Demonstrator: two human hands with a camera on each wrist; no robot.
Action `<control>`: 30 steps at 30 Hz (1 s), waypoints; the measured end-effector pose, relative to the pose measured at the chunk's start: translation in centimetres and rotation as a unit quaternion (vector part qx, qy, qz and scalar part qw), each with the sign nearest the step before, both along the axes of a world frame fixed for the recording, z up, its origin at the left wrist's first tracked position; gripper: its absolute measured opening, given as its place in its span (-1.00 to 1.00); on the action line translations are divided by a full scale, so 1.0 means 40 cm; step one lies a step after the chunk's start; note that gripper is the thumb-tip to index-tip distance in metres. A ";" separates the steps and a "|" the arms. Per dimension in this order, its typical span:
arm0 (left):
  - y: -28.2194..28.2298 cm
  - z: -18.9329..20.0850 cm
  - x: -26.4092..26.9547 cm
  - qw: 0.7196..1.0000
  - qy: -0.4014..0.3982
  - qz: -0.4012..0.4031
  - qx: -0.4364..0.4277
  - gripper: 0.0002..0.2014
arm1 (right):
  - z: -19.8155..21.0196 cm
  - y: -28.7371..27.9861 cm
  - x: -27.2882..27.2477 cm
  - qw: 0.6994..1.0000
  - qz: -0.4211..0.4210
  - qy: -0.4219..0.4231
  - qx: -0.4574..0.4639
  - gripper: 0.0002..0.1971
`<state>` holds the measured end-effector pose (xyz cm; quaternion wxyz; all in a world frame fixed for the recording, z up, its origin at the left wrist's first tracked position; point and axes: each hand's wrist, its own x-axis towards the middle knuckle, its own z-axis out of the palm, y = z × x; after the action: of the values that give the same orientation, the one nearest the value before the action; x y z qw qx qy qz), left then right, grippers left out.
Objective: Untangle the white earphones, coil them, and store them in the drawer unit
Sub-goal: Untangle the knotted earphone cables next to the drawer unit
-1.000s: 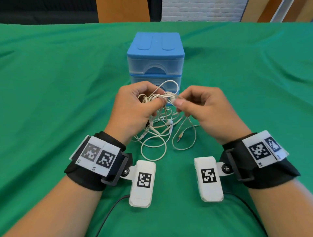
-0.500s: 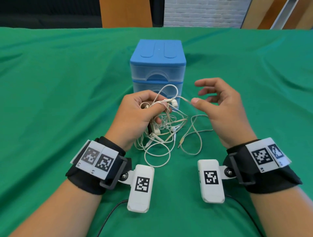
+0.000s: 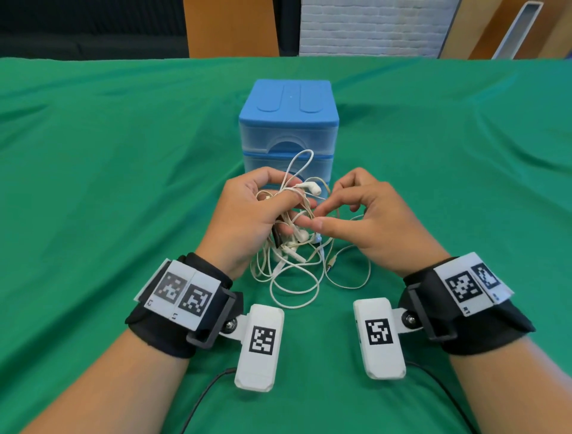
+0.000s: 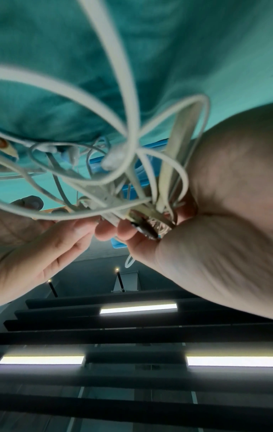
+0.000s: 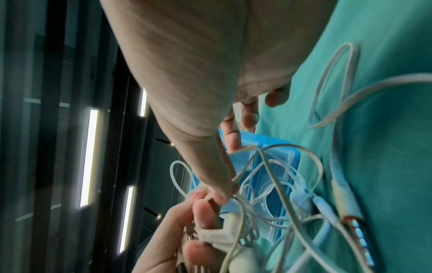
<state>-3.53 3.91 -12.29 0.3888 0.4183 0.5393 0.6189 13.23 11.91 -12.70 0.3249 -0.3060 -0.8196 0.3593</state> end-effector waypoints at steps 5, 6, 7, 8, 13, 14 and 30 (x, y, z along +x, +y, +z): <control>0.001 -0.004 -0.004 1.000 0.017 -0.014 0.012 -0.77 | 0.008 -0.004 0.009 0.999 0.023 0.011 -0.021 -0.87; 0.002 -0.006 -0.006 0.999 0.027 -0.013 0.017 -0.76 | 0.010 -0.003 0.013 0.999 0.028 0.026 -0.028 -0.88; 0.002 -0.008 -0.008 0.999 0.037 -0.011 0.019 -0.76 | 0.012 0.000 0.016 0.998 0.030 0.047 -0.030 -0.90; 0.003 -0.009 -0.011 0.999 0.047 -0.010 0.017 -0.77 | 0.013 0.003 0.019 0.997 0.027 0.072 -0.031 -0.92; 0.006 -0.012 -0.008 0.999 0.038 -0.006 0.005 -0.77 | 0.022 0.015 0.031 0.969 -0.003 0.220 -0.116 -0.93; 0.007 -0.013 -0.008 1.000 0.024 -0.006 0.002 -0.76 | 0.025 0.017 0.034 0.959 -0.013 0.246 -0.137 -0.94; 0.011 -0.016 -0.024 1.000 -0.011 -0.005 0.011 -0.85 | 0.023 0.080 0.086 0.860 -0.247 0.384 -0.228 -0.81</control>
<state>-4.50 4.36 -12.93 0.3931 0.4186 0.5257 0.6276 16.69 15.11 -11.79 0.6131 -0.4014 -0.4226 0.5332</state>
